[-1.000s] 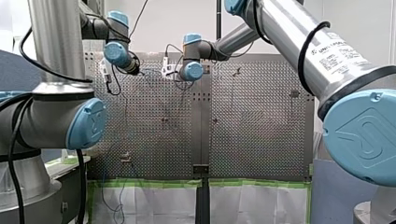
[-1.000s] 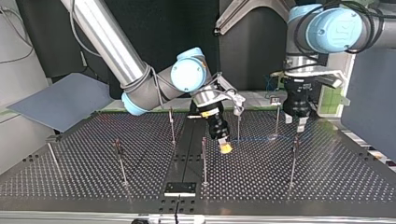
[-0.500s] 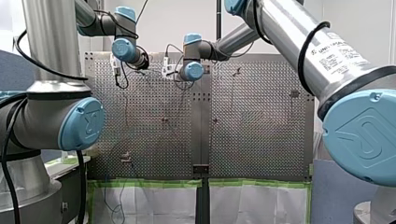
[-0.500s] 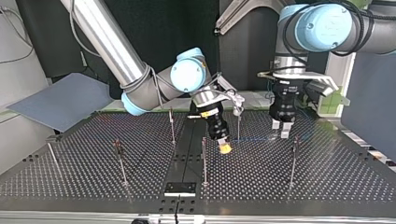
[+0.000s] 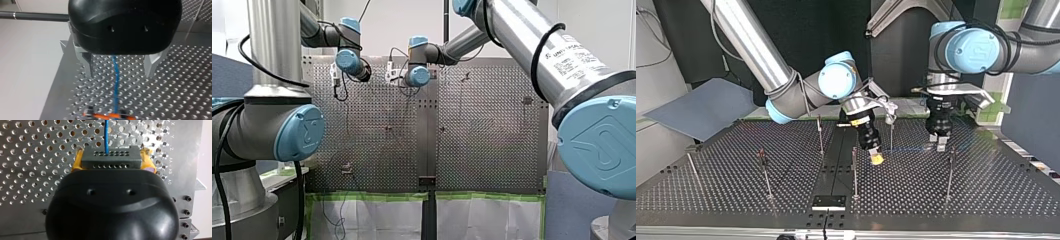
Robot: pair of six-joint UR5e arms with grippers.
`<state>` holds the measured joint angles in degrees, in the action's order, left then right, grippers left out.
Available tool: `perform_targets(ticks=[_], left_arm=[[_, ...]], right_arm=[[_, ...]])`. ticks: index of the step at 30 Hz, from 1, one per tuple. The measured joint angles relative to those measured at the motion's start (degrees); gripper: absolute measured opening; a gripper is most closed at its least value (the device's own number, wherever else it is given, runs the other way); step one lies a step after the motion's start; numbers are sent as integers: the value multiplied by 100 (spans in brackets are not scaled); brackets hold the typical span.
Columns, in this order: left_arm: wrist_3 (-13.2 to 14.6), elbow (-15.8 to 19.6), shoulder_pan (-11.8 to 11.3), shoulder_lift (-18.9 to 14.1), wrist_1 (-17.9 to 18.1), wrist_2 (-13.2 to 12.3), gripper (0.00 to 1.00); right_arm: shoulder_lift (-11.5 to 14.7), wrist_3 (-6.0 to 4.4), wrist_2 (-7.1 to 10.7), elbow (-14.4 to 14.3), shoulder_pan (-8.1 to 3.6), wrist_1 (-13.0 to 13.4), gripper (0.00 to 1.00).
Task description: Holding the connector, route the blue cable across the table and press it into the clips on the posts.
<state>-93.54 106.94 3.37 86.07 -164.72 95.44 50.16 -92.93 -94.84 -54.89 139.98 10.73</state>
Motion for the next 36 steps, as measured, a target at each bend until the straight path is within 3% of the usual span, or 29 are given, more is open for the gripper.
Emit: perform_targets(ticks=[7, 16, 22, 36], left_arm=[[-37, -139, 35, 112, 123, -34, 100], [-31, -383, 60, 562, 333, 57, 100], [-183, -523, 53, 855, 606, 120, 100], [-189, -560, -31, 913, 816, 90, 100]], right_arm=[[0, 1, 0, 0, -8, 0, 0], [0, 3, 0, 0, -10, 4, 0], [0, 3, 0, 14, -10, 7, 0], [0, 2, 0, 17, -12, -6, 0]])
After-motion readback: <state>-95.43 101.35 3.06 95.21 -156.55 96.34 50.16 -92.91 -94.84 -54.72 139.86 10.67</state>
